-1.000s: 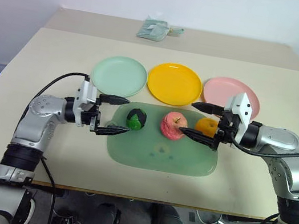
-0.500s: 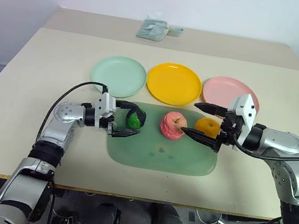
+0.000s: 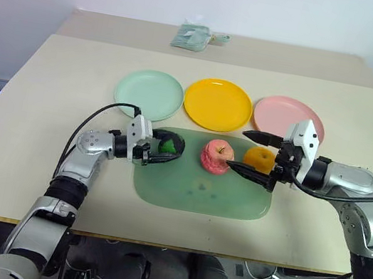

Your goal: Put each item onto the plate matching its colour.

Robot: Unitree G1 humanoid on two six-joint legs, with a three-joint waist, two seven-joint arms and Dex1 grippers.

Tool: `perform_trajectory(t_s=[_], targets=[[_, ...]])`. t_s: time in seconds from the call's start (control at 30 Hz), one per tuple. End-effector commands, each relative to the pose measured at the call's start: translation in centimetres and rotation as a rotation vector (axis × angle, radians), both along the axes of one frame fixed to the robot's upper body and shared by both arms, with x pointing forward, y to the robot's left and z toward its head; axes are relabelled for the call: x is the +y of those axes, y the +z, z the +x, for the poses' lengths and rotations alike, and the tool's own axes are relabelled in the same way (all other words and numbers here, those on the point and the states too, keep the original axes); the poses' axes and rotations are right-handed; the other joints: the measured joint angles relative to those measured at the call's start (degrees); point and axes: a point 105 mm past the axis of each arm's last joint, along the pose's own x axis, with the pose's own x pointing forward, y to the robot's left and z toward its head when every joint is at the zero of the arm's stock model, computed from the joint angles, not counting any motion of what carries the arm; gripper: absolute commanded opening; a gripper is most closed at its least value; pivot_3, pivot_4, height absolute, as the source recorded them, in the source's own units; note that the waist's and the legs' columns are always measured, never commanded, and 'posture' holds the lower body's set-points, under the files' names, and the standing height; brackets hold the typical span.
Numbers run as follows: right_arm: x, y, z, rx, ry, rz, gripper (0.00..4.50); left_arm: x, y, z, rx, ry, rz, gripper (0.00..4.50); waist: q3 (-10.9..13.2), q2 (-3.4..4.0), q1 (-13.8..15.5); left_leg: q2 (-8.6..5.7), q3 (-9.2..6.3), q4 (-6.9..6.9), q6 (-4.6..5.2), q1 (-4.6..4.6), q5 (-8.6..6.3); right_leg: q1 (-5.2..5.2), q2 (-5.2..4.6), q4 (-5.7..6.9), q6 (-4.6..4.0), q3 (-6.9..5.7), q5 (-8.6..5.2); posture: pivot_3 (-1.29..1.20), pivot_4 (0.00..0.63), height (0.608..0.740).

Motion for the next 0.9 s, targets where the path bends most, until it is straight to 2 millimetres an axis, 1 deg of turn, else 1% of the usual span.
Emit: perform_trajectory(t_s=[0.03,0.1,0.17,0.23,0.3,0.37,0.5,0.6,0.63,0.67,0.7,0.73,0.8,0.87,0.9], targets=[[0.3,2.1,-0.1,-0.085,0.008,0.009,4.50,1.6,4.0,3.1,-0.069,0.207,-0.125,2.85,0.0,0.00,0.0,0.00,0.00,0.00,0.00,0.00,0.00,0.00,0.00,0.00,0.00,0.00,0.00,0.00,0.150,0.740],[0.8,2.6,0.1,-0.110,0.004,0.026,4.50,3.2,5.7,5.3,-0.098,0.391,-0.193,2.85,0.0,-0.03,0.1,-0.01,0.00,0.03,-0.02,0.00,0.01,0.00,0.00,0.00,0.01,0.00,0.00,0.00,0.150,0.740],[1.3,3.4,1.2,-0.160,-0.047,0.060,4.50,4.0,6.7,6.5,-0.116,0.493,-0.242,2.85,0.0,-0.03,-0.1,-0.01,0.00,0.03,-0.03,0.02,0.02,0.00,0.00,0.01,0.01,0.00,0.01,0.00,0.150,0.740],[1.9,3.7,2.5,-0.189,-0.101,0.071,4.50,4.4,6.7,7.2,-0.104,0.561,-0.260,2.85,0.0,-0.02,-0.3,0.02,0.00,-0.01,-0.06,0.03,0.03,0.00,0.02,0.01,0.01,0.00,0.01,0.00,0.150,0.740],[2.5,3.8,3.3,-0.203,-0.134,0.086,4.50,4.5,6.2,7.7,-0.105,0.601,-0.244,2.85,0.0,-0.01,-0.2,0.01,-0.01,-0.06,-0.08,0.04,0.04,-0.01,0.03,0.01,0.02,0.00,0.01,0.00,0.150,0.740],[2.9,3.8,3.3,-0.206,-0.128,0.095,4.50,4.7,5.7,8.1,-0.100,0.642,-0.226,2.85,0.0,-0.01,-0.1,0.00,-0.02,-0.06,-0.10,0.01,0.05,-0.03,0.02,0.01,0.01,-0.01,0.01,0.00,0.150,0.740],[2.9,3.7,3.3,-0.206,-0.123,0.088,4.50,5.4,5.3,8.6,-0.134,0.710,-0.169,2.85,0.0,-0.02,0.0,-0.14,-0.02,-0.04,-0.08,-0.08,0.05,-0.08,-0.12,0.00,0.01,-0.01,0.01,0.00,0.150,0.740],[2.7,3.5,3.1,-0.200,-0.114,0.079,4.50,5.9,4.9,8.8,-0.108,0.747,-0.180,2.85,0.0,-0.02,-0.1,-0.18,-0.02,-0.04,-0.07,-0.08,0.04,-0.08,-0.16,0.00,0.01,-0.01,0.01,0.00,0.150,0.740],[2.7,3.4,3.0,-0.198,-0.112,0.075,4.50,6.0,4.8,8.9,-0.084,0.744,-0.192,3.38,0.0,-0.02,-0.1,-0.18,-0.02,-0.04,-0.07,-0.08,0.04,-0.08,-0.16,0.00,0.01,-0.01,0.01,0.00,0.150,0.740],[2.6,3.3,3.0,-0.194,-0.110,0.070,4.50,6.0,4.9,8.9,-0.088,0.743,-0.199,3.59,0.0,-0.02,-0.1,-0.18,-0.03,-0.04,-0.07,-0.07,0.04,-0.07,-0.16,0.01,0.01,-0.01,0.01,0.00,0.150,0.740],[2.5,3.1,2.9,-0.190,-0.107,0.063,4.50,6.0,5.3,8.7,-0.109,0.730,-0.205,4.07,0.0,-0.02,-0.1,-0.18,-0.03,-0.04,-0.07,-0.07,0.04,-0.07,-0.15,0.01,0.01,-0.01,0.01,0.00,0.150,0.740],[2.4,2.9,2.8,-0.186,-0.104,0.056,4.50,5.8,5.6,8.6,-0.127,0.709,-0.210,4.45,0.0,-0.02,-0.2,-0.18,-0.02,-0.04,-0.07,-0.07,0.04,-0.07,-0.15,0.01,0.01,-0.01,0.01,0.00,0.150,0.740],[2.0,2.7,2.7,-0.179,-0.105,0.041,4.50,5.3,6.1,8.2,-0.115,0.647,-0.252,4.45,0.0,-0.02,-0.2,-0.18,-0.02,-0.04,-0.07,-0.07,0.04,-0.07,-0.15,0.01,0.01,-0.01,0.01,0.00,0.150,0.740],[1.3,2.6,2.7,-0.170,-0.119,0.019,4.50,4.7,6.9,7.5,-0.133,0.560,-0.268,4.45,0.0,-0.02,-0.2,-0.17,-0.02,-0.04,-0.07,-0.07,0.04,-0.07,-0.15,0.02,0.01,-0.01,0.01,0.00,0.150,0.740],[0.6,2.5,3.0,-0.155,-0.144,0.008,4.50,4.5,7.3,7.1,-0.137,0.508,-0.283,4.45,0.0,-0.02,-0.2,-0.17,-0.02,-0.04,-0.07,-0.07,0.04,-0.07,-0.16,0.02,0.01,-0.01,0.01,0.00,0.150,0.740]])
